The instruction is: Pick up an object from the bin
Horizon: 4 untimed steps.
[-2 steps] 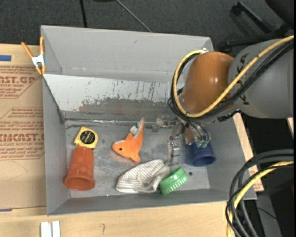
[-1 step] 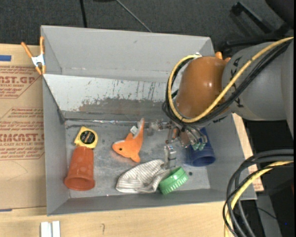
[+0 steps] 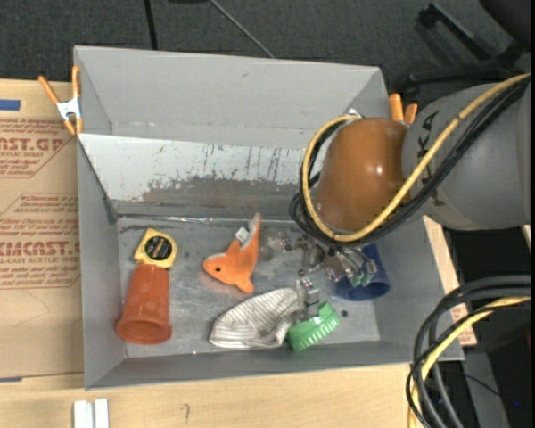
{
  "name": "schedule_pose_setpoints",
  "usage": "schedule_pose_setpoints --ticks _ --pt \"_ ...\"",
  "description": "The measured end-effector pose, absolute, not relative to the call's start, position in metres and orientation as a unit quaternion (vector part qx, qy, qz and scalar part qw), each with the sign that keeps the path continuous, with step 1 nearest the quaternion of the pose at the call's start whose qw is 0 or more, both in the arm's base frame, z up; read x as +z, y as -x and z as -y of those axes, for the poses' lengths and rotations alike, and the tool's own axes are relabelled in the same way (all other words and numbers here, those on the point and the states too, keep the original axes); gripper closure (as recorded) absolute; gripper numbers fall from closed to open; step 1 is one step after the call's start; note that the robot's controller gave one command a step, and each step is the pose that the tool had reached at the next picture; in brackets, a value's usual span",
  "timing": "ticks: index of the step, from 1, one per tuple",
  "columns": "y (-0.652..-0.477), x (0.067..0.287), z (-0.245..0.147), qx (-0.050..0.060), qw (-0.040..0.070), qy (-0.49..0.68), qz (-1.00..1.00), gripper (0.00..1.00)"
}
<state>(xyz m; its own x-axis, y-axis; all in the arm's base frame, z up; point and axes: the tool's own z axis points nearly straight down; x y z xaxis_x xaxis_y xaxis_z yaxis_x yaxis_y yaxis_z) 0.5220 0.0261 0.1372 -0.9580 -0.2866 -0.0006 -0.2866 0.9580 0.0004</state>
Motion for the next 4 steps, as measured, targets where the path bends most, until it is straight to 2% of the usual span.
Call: schedule_pose_setpoints --ticks 1,2,4 --pt "-0.4957 0.0692 -0.0369 0.0 0.002 0.256 -0.967 0.0" --pt "-0.5024 0.0699 -0.0294 0.001 0.0 0.23 -0.973 1.0" --pt "-0.5022 0.0711 -0.0296 0.001 0.0 0.23 -0.973 1.0"
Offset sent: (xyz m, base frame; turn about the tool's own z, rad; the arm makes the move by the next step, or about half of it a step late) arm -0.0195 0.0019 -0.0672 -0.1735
